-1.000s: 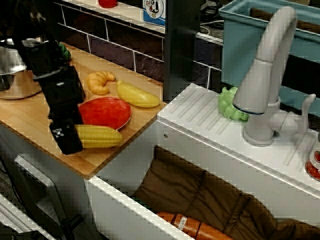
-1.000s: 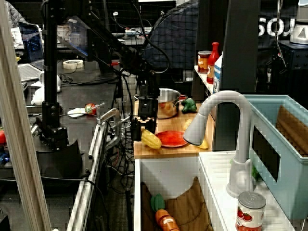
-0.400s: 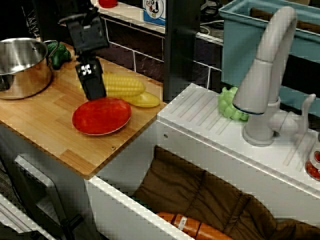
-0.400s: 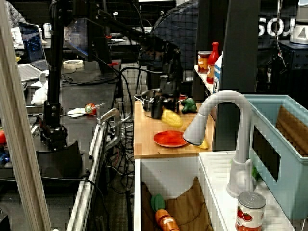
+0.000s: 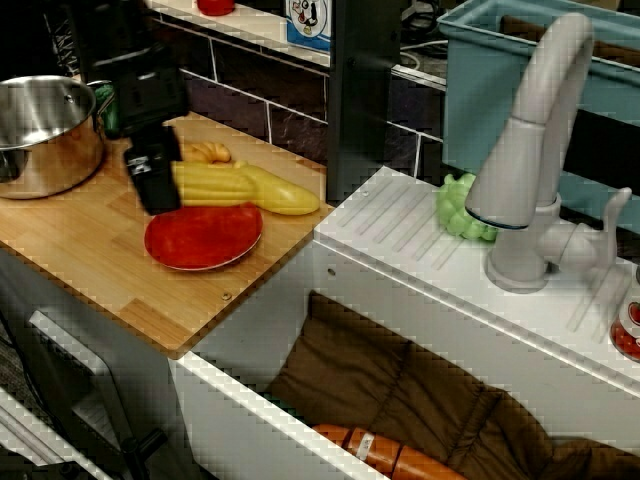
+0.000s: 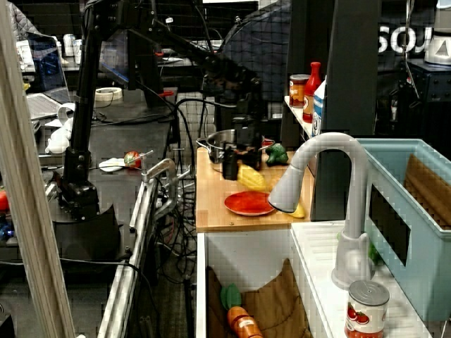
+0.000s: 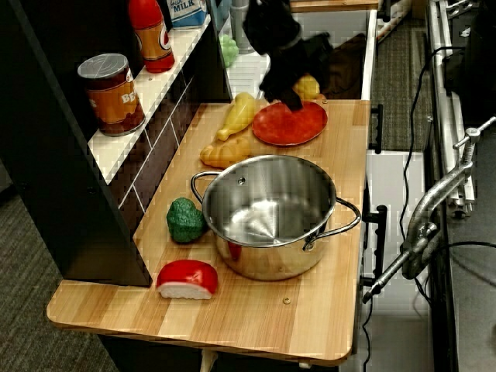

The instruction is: Put corn on plate

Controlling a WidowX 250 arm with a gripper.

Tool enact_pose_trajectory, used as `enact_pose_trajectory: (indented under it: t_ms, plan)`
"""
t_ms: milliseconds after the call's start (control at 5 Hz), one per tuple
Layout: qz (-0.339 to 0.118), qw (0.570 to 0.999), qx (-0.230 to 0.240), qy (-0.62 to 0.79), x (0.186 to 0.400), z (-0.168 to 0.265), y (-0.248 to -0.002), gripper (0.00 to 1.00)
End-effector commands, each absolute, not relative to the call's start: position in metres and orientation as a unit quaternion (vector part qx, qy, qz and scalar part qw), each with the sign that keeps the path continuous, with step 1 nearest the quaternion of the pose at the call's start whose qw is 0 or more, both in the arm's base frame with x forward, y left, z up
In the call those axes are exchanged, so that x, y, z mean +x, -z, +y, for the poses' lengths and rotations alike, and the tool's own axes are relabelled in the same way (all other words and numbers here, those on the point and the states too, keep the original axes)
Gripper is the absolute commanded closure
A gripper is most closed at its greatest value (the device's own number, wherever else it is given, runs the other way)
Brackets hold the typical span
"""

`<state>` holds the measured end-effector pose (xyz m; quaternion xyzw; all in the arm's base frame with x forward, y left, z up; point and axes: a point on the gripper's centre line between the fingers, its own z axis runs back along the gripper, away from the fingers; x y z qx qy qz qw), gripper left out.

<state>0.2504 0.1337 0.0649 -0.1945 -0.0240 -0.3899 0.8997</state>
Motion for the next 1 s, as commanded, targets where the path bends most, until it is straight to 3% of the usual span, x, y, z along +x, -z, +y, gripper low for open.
enact_pose_trajectory:
  t_ms: [0, 200, 800]
  plan:
    - [-0.050, 0.906, -0.150, 0.394, 0.2539, 0.1547, -0.0674, 1.00]
    - [-0.050, 0.906, -0.150, 0.394, 0.2539, 0.1547, -0.0674, 0.00]
    - [-0.050, 0.906, -0.150, 0.394, 0.2539, 0.1547, -0.0674, 0.00]
